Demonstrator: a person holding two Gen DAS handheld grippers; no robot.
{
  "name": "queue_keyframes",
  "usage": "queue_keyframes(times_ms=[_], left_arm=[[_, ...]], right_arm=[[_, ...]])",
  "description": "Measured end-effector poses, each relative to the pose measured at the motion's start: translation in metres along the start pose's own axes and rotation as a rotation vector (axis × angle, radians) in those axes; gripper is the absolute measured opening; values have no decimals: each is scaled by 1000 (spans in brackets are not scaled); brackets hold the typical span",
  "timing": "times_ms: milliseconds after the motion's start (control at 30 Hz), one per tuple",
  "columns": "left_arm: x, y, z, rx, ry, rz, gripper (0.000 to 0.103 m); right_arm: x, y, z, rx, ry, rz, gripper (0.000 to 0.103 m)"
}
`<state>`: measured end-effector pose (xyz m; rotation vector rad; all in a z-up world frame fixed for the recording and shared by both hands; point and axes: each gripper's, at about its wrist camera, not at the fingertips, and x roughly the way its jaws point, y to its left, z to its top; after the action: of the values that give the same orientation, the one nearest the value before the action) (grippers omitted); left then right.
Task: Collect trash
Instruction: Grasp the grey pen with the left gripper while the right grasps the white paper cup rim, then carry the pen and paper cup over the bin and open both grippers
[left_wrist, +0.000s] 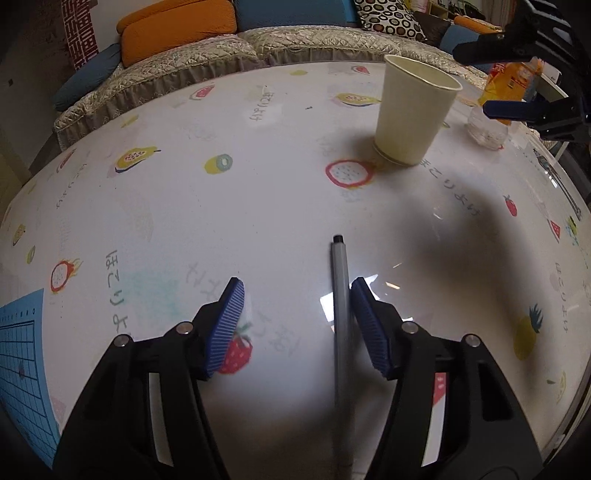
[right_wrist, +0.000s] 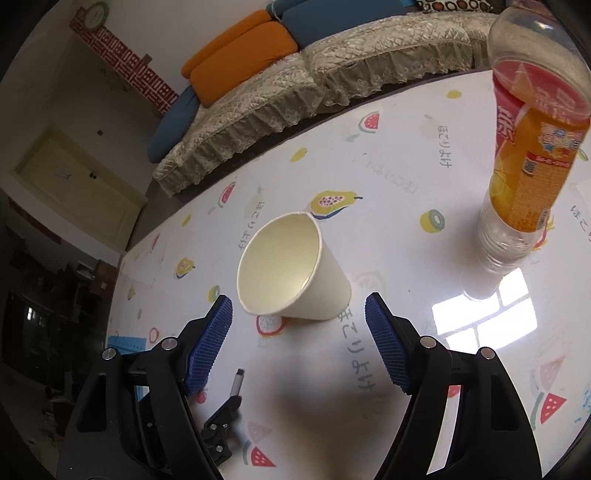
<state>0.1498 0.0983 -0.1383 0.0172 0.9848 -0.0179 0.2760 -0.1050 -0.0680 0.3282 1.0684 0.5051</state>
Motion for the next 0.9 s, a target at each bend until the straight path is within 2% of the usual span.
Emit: queue_keyframes(times_ms=[100, 167, 200, 233, 267, 300, 367, 400, 467, 667, 900], left_arm=[[7, 5, 10, -8, -3, 6, 55], [10, 7, 15, -9, -8, 6, 52], [10, 8, 16, -10, -11, 6, 47], [10, 10, 17, -14, -15, 6, 37], [10, 11, 17, -14, -26, 3, 27], [10, 12, 17, -6, -32, -1, 16], [10, 15, 17, -10, -30, -11, 10], [9, 17, 16, -17, -27, -16, 7], [8, 21, 14, -37, -21, -33, 6], [-2, 26, 8, -84, -15, -54, 6], [-48, 17, 17, -66, -69, -42, 6]], right_arm=[[18, -2, 7, 16, 14, -1, 59], [30, -5, 8, 27, 36, -18, 41], [33, -5, 6, 29, 43, -12, 39], [36, -6, 5, 32, 43, -12, 33], [38, -6, 3, 38, 44, -8, 22], [39, -7, 1, 43, 49, -1, 18], [40, -8, -3, 46, 54, 3, 10], [39, -8, -5, 45, 54, 2, 9], [36, -9, -8, 45, 50, 6, 6], [11, -4, -12, 32, 17, 17, 6], [-42, 4, -20, 17, -37, 41, 6]])
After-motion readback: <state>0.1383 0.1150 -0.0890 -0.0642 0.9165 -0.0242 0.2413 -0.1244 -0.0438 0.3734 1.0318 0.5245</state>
